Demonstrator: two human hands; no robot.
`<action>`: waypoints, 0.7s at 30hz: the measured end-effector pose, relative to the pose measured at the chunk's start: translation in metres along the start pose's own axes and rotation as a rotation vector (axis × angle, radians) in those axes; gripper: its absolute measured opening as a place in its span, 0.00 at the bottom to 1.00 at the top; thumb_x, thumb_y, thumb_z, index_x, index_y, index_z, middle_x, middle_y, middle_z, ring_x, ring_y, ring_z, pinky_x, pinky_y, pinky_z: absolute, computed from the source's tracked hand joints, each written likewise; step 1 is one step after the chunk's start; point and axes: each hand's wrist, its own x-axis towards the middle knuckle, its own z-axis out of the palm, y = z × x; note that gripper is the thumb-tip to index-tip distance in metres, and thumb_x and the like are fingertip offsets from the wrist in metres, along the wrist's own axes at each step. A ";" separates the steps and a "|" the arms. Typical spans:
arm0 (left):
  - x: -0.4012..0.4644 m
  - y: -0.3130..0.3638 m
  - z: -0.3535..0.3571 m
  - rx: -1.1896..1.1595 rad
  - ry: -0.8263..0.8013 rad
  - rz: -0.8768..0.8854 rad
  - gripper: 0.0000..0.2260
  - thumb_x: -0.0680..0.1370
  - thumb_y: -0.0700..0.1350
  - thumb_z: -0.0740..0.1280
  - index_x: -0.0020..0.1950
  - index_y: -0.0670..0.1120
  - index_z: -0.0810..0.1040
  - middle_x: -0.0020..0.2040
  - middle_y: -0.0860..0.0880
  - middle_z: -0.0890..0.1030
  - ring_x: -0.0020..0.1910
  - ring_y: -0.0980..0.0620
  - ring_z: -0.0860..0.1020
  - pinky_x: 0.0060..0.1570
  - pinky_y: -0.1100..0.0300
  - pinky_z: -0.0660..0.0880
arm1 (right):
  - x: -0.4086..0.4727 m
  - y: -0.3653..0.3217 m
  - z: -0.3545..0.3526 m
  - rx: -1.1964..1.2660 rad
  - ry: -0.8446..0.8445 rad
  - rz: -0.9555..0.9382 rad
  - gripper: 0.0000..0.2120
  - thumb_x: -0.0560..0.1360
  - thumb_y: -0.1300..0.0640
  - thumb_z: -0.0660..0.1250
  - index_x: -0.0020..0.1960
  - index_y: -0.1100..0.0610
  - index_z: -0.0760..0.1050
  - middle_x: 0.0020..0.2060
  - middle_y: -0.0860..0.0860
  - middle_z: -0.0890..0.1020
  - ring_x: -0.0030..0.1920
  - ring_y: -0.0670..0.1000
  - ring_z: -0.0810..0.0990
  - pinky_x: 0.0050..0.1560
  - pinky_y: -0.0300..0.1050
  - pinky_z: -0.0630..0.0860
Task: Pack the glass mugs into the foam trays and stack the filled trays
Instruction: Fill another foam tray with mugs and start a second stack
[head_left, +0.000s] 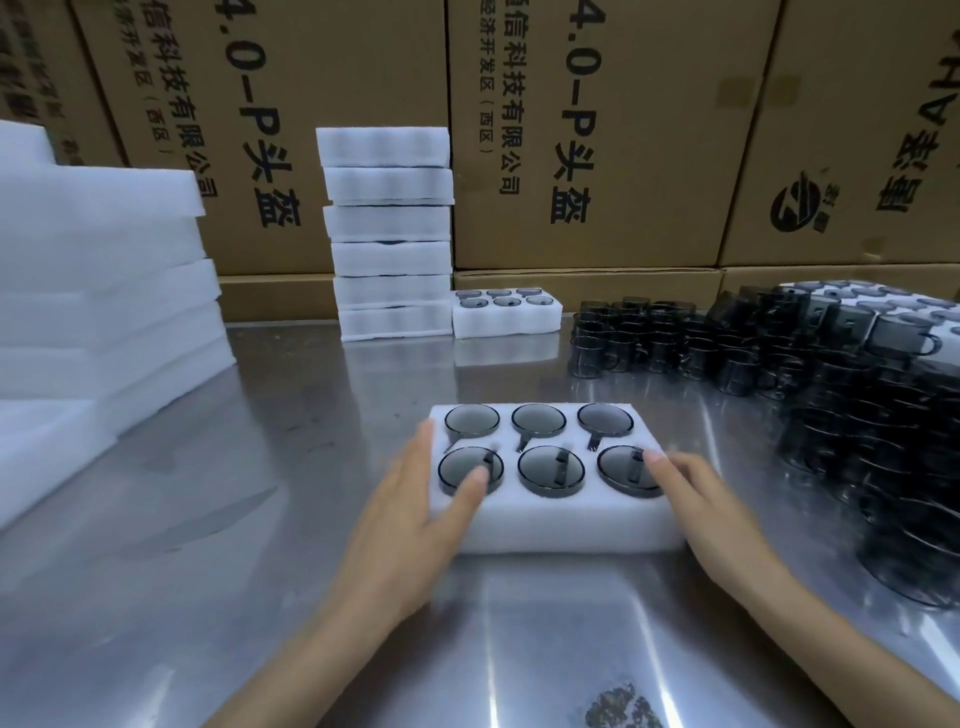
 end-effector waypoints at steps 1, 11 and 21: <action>0.002 -0.001 0.001 -0.049 0.006 -0.086 0.34 0.74 0.66 0.55 0.77 0.54 0.54 0.75 0.60 0.57 0.74 0.59 0.55 0.71 0.61 0.54 | 0.000 0.000 0.000 0.047 -0.029 0.049 0.18 0.75 0.39 0.60 0.55 0.51 0.75 0.54 0.46 0.80 0.54 0.46 0.76 0.51 0.44 0.69; 0.028 -0.001 0.003 -0.863 -0.075 -0.197 0.20 0.69 0.63 0.66 0.60 0.61 0.76 0.57 0.60 0.81 0.58 0.58 0.78 0.58 0.54 0.73 | 0.002 -0.035 0.006 0.613 -0.180 0.020 0.25 0.63 0.46 0.72 0.59 0.46 0.72 0.51 0.46 0.83 0.47 0.45 0.83 0.43 0.44 0.79; 0.118 0.005 0.025 -1.276 0.109 -0.158 0.16 0.78 0.50 0.63 0.66 0.57 0.72 0.57 0.54 0.82 0.55 0.55 0.80 0.42 0.58 0.79 | 0.081 -0.089 0.073 1.005 -0.440 0.189 0.30 0.66 0.46 0.72 0.67 0.47 0.70 0.57 0.47 0.82 0.54 0.50 0.82 0.55 0.53 0.74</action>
